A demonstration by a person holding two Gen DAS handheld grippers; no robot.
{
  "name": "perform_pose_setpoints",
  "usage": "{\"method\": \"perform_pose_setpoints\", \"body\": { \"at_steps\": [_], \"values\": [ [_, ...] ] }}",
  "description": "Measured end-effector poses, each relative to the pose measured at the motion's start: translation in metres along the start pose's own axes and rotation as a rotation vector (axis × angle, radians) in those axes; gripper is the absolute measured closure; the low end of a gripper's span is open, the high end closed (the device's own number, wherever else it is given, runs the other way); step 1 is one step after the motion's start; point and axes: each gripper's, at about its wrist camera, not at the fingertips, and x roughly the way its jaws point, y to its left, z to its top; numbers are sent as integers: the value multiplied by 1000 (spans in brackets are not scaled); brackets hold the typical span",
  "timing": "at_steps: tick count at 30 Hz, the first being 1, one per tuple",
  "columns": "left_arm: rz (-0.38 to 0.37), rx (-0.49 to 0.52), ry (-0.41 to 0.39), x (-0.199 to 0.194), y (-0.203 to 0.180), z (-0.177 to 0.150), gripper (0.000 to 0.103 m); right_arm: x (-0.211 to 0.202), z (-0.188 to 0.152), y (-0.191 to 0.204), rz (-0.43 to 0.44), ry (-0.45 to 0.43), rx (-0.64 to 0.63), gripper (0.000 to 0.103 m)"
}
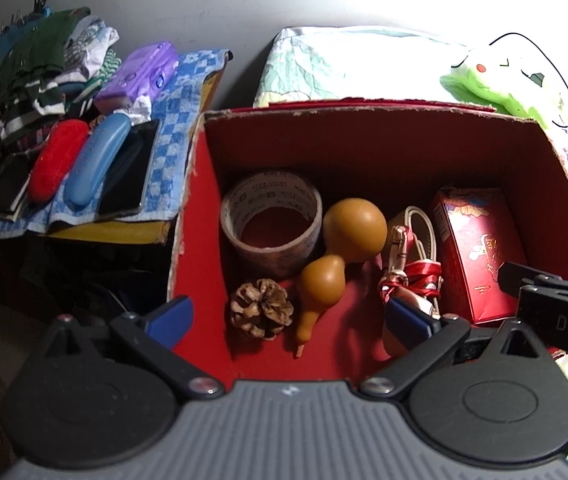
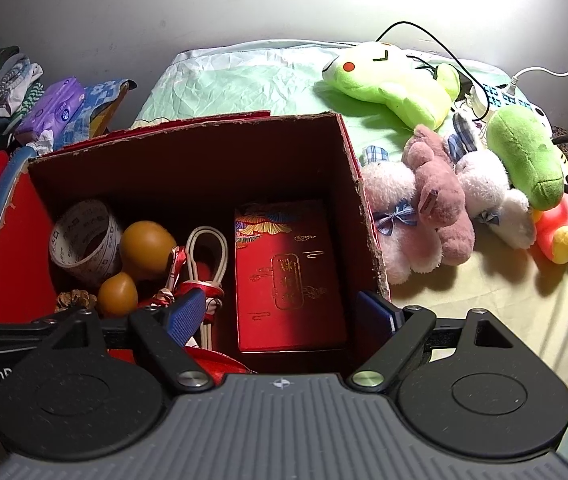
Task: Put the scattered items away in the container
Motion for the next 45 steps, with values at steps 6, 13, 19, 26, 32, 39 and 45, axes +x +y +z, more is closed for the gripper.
{"method": "perform_pose_setpoints", "body": {
  "at_steps": [6, 13, 19, 26, 32, 39, 45],
  "values": [
    [5, -17, 30, 6, 0, -3, 2, 0, -3, -1, 26, 3, 9, 18],
    [19, -9, 33, 8, -2, -6, 2, 5, -6, -4, 67, 35, 33, 19],
    [36, -9, 29, 10, -5, -5, 2, 5, -7, -4, 76, 31, 20, 20],
    [53, 9, 15, 13, -10, -6, 2, 4, -10, -5, 93, 18, -9, 20],
    [34, 3, 35, 18, -11, -6, 2, 3, -10, -8, 115, 7, 11, 20],
    [27, 3, 62, 24, -13, -10, 2, 2, -12, -8, 109, -11, 13, 20],
    [33, 9, 60, 24, -13, -11, 2, 2, -15, -7, 106, -22, 4, 20]
  ]
}}
